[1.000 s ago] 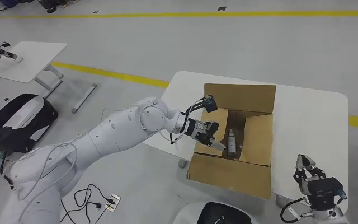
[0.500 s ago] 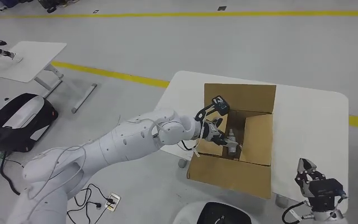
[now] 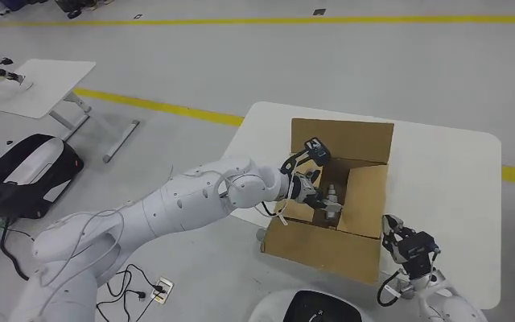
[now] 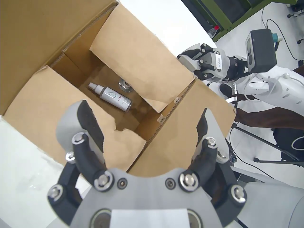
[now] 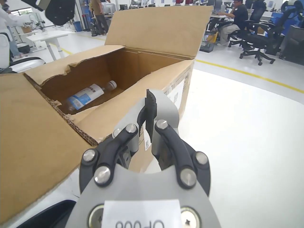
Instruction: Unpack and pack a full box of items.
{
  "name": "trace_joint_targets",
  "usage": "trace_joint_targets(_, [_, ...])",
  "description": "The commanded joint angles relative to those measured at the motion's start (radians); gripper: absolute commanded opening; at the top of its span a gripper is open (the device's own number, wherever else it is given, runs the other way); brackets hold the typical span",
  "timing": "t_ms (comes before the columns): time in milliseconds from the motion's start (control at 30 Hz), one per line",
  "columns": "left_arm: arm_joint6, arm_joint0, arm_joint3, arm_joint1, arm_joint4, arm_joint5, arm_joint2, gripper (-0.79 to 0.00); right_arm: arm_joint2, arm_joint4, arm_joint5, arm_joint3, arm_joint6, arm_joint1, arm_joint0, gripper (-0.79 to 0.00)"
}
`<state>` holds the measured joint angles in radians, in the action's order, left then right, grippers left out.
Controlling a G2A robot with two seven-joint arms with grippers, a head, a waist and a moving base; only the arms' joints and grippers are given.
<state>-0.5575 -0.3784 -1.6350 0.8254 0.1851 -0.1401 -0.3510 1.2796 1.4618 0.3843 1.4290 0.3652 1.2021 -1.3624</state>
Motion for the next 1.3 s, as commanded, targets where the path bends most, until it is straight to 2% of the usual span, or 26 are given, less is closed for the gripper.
trace_joint_targets(0, [0.0, 0.0, 0.0, 0.0, 0.0, 0.0, 0.0, 0.0, -0.022, 0.023, 0.026, 0.001, 0.0, 0.001, 0.007, -0.785])
trace_joint_targets(200, [0.001, -0.023, 0.02, 0.0, 0.028, 0.045, -0.021, 0.0, -0.048, 0.069, 0.019, 0.013, 0.007, 0.001, 0.008, -0.785])
trace_joint_targets(467, [-0.069, -0.043, 0.001, 0.011, 0.203, 0.261, -0.036, 0.0, 0.036, 0.031, -0.012, 0.088, 0.017, -0.012, -0.056, -0.785])
trace_joint_targets(600, [-0.135, -0.048, -0.023, 0.029, 0.315, 0.319, -0.011, 0.0, 0.079, 0.014, -0.018, 0.126, 0.009, -0.019, -0.088, -0.785])
trace_joint_targets(867, [-0.266, -0.048, -0.004, 0.088, 0.467, 0.372, 0.045, 0.0, 0.113, -0.003, -0.018, 0.152, 0.0, -0.025, -0.112, -0.785])
trace_joint_targets(1267, [-0.389, -0.034, 0.129, 0.203, 0.634, 0.418, 0.097, 0.0, 0.117, -0.009, -0.024, 0.152, 0.005, -0.026, -0.118, -0.785])
